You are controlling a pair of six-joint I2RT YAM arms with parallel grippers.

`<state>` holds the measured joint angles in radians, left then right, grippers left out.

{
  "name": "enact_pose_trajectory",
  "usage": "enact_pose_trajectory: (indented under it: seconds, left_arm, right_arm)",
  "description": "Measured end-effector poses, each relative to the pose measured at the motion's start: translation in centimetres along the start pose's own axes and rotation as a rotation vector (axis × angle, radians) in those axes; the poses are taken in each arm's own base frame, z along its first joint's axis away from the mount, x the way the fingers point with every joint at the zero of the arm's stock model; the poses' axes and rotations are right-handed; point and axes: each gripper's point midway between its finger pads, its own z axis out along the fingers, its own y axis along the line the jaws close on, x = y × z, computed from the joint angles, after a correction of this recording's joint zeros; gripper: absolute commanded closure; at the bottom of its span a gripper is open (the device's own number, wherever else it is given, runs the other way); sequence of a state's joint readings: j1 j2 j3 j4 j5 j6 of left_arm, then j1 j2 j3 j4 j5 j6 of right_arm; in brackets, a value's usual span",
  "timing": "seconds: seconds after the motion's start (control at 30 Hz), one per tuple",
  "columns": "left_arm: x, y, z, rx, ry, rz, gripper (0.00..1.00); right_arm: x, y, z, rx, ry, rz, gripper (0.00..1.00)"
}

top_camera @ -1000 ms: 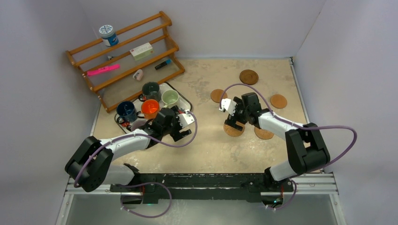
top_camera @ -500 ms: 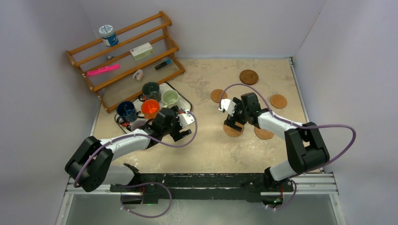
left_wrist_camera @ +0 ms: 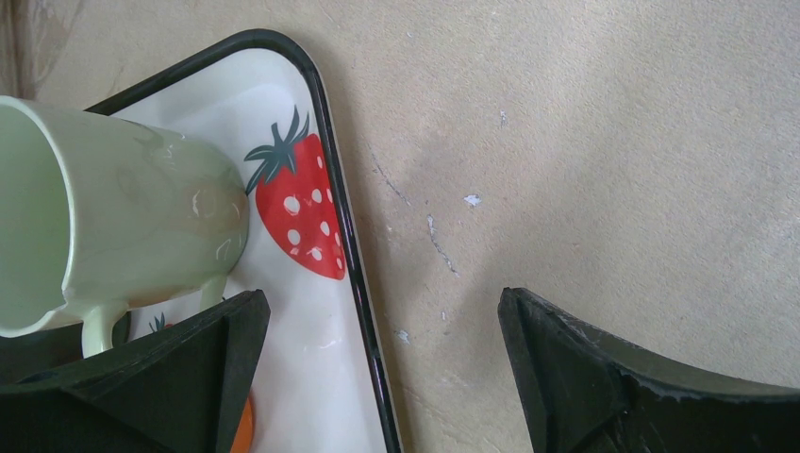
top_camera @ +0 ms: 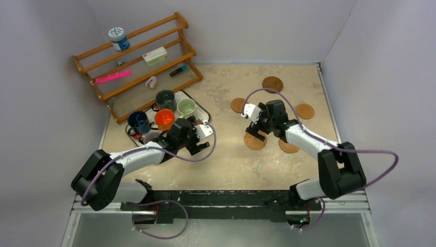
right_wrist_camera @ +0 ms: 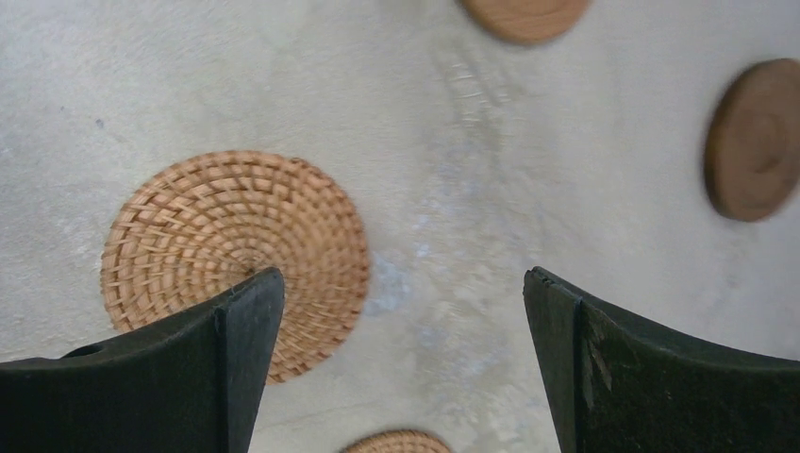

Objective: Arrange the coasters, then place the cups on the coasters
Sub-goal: Move the coaster to the center of the board.

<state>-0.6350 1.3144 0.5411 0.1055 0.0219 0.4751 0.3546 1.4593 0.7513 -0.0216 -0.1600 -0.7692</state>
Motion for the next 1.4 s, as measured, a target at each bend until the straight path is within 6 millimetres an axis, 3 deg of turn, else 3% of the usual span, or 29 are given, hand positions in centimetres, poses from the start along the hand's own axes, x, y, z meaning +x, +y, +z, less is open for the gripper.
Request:
enact_pose_trajectory:
  seconds: [0.1,0.23,0.37,0.53,0.67,0.8,1.0,1.1,1.2,1.4]
  left_arm:
    - [0.0,0.0,0.0,0.0,0.0,0.0,0.0]
    - [0.0,0.0,0.0,0.0,-0.001,0.0,0.0]
    - [0.0,0.0,0.0,0.0,-0.001,0.0,0.0]
    - [-0.3,0.2,-0.2,-0.005,-0.009,-0.001,0.0]
    - [-1.0,1.4,-1.0,-0.026,-0.018,-0.017,0.0]
    - [-4.0,5.0,-2.3,-0.069,-0.064,-0.05,0.0]
    - [-12.4,12.6,-6.3,-0.147,-0.208,-0.062,0.0]
    - [-14.9,15.7,-8.6,-0.199,-0.254,-0.051,0.0]
    - [-14.0,17.7,-10.3,-0.253,-0.24,-0.054,0.0]
    - [-9.7,20.4,-12.4,-0.314,-0.145,-0.084,0.0]
  right_arm:
    - [-1.4,-1.9,-2.1,0.076,-0.048,0.016,0.01]
    - [-3.3,-6.0,-5.6,0.196,-0.119,0.072,0.01]
    - [-3.3,-9.5,-8.4,0.295,-0.153,0.171,0.01]
    - [-2.0,-10.8,-10.4,0.37,-0.143,0.278,0.01]
    - [-2.3,-10.9,-11.3,0.393,-0.158,0.302,0.01]
    - [-2.3,-10.8,-11.3,0.394,-0.166,0.318,0.01]
    - [-0.7,-10.3,-8.4,0.335,-0.098,0.353,0.01]
    - [-0.1,-10.0,-7.4,0.316,-0.077,0.364,0.01]
    - [-0.7,-10.5,-7.4,0.326,-0.105,0.356,0.01]
    - [-3.1,-12.1,-5.9,0.288,-0.166,0.359,0.01]
